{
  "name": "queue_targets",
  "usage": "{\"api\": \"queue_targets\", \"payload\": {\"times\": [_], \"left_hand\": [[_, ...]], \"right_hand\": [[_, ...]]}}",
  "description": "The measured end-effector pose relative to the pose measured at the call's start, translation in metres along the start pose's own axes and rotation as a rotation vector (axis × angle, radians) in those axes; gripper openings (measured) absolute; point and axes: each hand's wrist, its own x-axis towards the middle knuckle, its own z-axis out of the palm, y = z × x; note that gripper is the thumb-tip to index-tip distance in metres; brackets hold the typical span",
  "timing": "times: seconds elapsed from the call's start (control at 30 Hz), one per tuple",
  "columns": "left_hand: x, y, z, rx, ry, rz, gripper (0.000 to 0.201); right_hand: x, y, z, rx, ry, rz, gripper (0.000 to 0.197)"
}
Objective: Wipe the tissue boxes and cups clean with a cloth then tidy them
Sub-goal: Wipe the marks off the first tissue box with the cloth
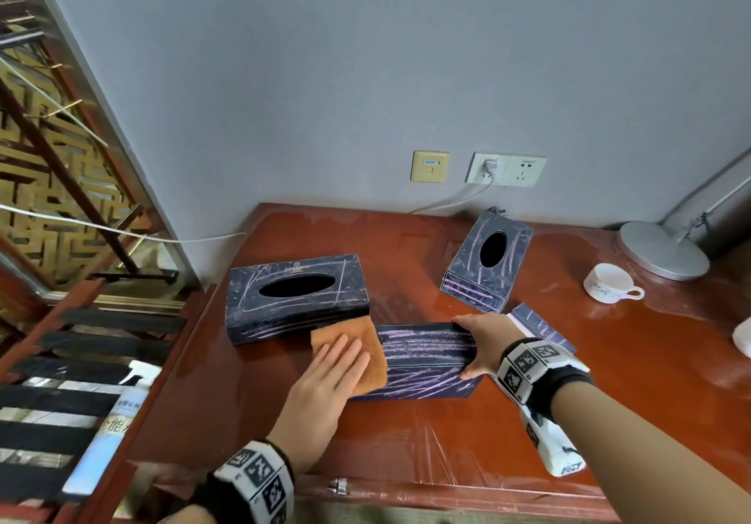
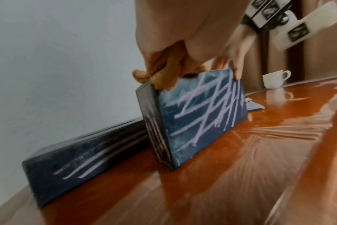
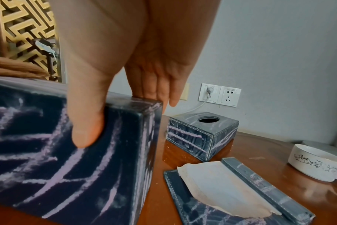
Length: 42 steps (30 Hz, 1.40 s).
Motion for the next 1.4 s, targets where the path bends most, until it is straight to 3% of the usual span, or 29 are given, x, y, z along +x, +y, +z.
{"api": "queue_targets", "payload": {"times": [0.07, 0.1, 0.2, 0.27, 0.33, 0.43, 0.63, 0.77, 0.83, 0.9, 1.0, 1.07, 1.17, 1.27, 1.33, 1.4], "left_hand": [[0.003, -0.001, -0.012, -0.026, 0.024, 0.105, 0.071], [0.009, -0.004, -0.023, -0.065, 0.055, 0.094, 0.066], [0.039, -0.017, -0.053, -0.124, 0.129, -0.153, 0.070], [0.054, -0.018, -0.054, -0.074, 0.098, -0.246, 0.070], [0.055, -0.014, -0.036, -0.047, -0.030, -0.214, 0.069], [0.040, -0.005, -0.017, 0.073, -0.208, -0.163, 0.086], [0.023, 0.002, -0.028, 0.059, -0.213, 0.077, 0.085], [0.051, -0.023, -0.029, -0.041, -0.086, -0.173, 0.074], [0.057, -0.013, -0.021, -0.028, -0.083, -0.239, 0.070], [0.052, 0.008, -0.011, 0.007, -0.129, -0.196, 0.076], [0.042, 0.035, -0.003, -0.055, -0.179, -0.004, 0.077], [0.052, 0.037, -0.008, -0.084, -0.142, 0.090, 0.073], [0.081, 0.020, -0.022, -0.102, 0.013, -0.149, 0.074], [0.099, 0.014, -0.022, -0.089, 0.000, -0.354, 0.065], [0.093, 0.032, -0.012, -0.068, -0.087, -0.297, 0.063], [0.080, 0.049, 0.005, -0.047, -0.144, -0.143, 0.067]], "right_hand": [[0.000, -0.001, -0.001, -0.007, -0.004, 0.004, 0.075], [0.001, -0.001, -0.001, -0.006, -0.005, 0.006, 0.075], [0.002, -0.001, 0.000, -0.005, -0.003, 0.010, 0.077], [0.002, -0.001, 0.000, -0.006, -0.010, 0.017, 0.077], [0.002, -0.001, -0.001, -0.014, -0.012, 0.017, 0.076], [0.003, -0.002, 0.001, -0.016, -0.006, 0.011, 0.074], [0.004, -0.001, 0.001, -0.035, -0.017, 0.010, 0.073], [0.006, -0.002, 0.000, -0.013, -0.015, 0.031, 0.070], [0.006, -0.003, -0.001, 0.007, -0.005, 0.041, 0.066], [0.006, -0.003, 0.000, 0.011, 0.003, 0.041, 0.064], [0.003, -0.002, 0.002, 0.025, 0.025, 0.040, 0.065], [0.002, -0.002, 0.003, 0.041, 0.049, 0.031, 0.062], [0.002, -0.002, 0.003, 0.075, 0.055, 0.027, 0.058], [0.001, -0.001, 0.003, 0.095, 0.059, 0.025, 0.058], [0.001, 0.000, 0.004, 0.105, 0.066, 0.025, 0.058], [0.001, 0.000, 0.006, 0.105, 0.073, 0.016, 0.055]]}}
